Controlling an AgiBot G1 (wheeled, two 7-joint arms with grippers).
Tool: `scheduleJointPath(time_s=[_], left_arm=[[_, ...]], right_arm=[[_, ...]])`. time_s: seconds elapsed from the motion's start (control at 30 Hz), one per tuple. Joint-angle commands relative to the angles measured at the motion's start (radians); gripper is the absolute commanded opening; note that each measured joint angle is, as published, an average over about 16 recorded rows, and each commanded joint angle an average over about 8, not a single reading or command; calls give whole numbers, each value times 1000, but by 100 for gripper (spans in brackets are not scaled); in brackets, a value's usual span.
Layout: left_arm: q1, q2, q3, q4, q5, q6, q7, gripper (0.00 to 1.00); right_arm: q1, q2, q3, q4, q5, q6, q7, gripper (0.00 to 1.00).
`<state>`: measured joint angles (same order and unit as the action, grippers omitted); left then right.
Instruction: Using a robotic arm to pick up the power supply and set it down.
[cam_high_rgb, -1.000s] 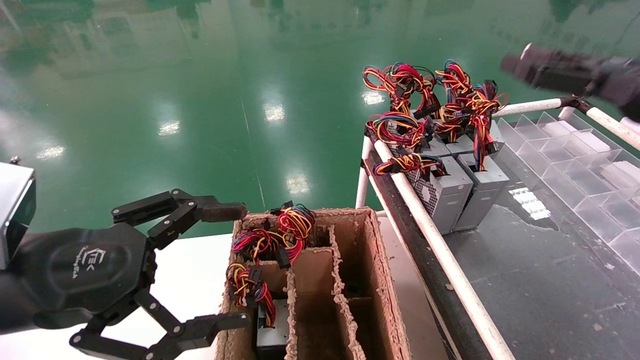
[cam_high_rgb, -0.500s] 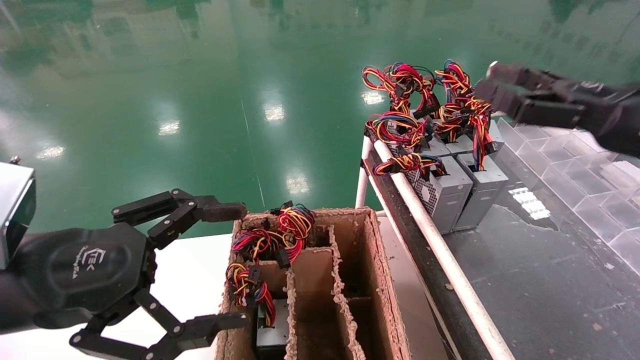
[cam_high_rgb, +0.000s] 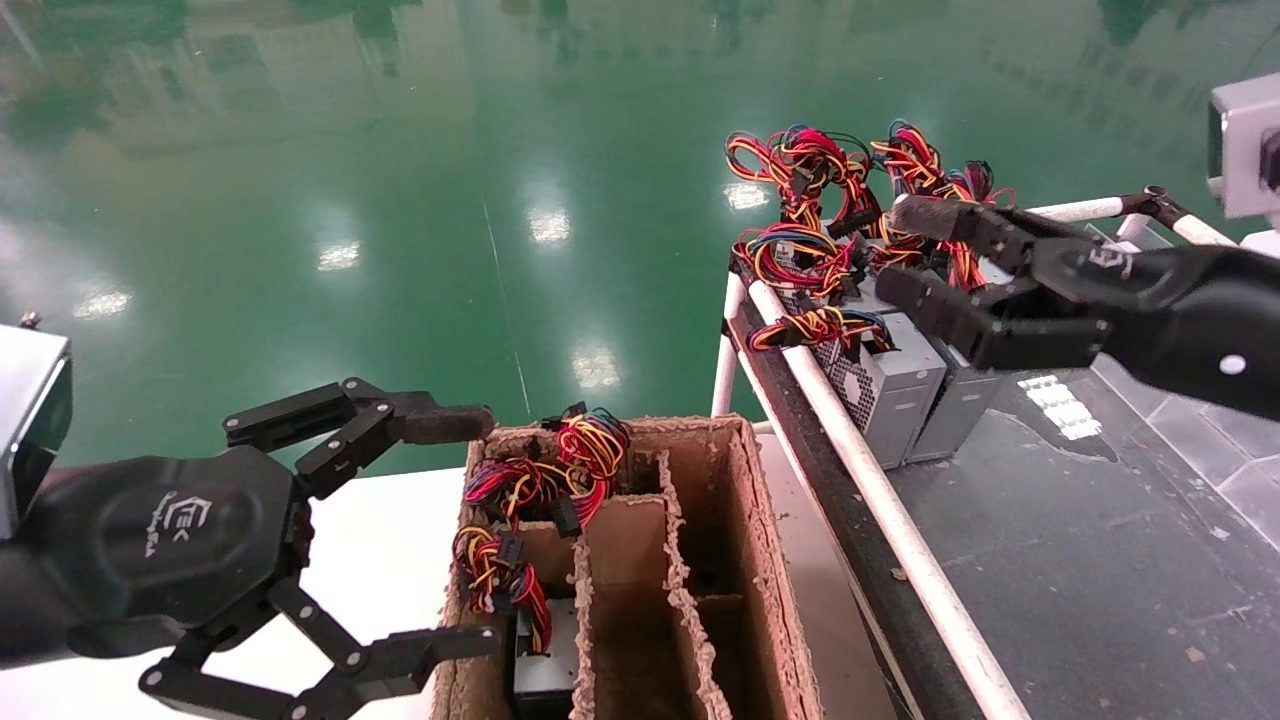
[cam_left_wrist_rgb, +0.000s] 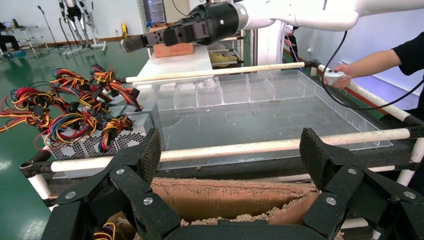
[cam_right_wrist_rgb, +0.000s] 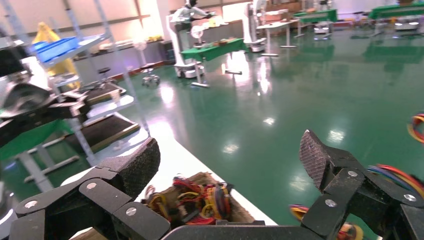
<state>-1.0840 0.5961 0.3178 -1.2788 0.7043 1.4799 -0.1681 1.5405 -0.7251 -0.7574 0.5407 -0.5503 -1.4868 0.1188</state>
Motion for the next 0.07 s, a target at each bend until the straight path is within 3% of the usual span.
scheduleJointPath(time_s=[0.03,0.07], left_arm=[[0,0,0,0,0,0,0,100],[0,0,0,0,0,0,0,100]], right_arm=[[-47,11,48,74,-18,-1,7,100],[-53,13,55,85,-21,-1,8,100]])
